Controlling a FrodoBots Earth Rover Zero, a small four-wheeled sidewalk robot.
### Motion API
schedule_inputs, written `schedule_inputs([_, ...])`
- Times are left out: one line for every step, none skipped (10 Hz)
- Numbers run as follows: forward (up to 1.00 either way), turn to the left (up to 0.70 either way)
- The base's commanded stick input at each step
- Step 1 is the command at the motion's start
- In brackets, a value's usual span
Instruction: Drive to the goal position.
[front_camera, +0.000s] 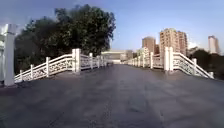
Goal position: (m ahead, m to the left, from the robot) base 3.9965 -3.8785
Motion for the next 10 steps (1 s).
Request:
schedule_inputs([0.45, 0.00])
schedule_inputs([0.45, 0.00])
schedule_inputs([0.45, 0.00])
schedule_inputs([0.45, 0.00])
schedule_inputs([0.45, 0.00])
schedule_inputs([0.45, 0.00])
schedule_inputs([0.45, 0.00])
schedule_inputs([0.45, 0.00])
schedule_inputs([0.45, 0.00])
schedule_inputs([0.45, 0.00])
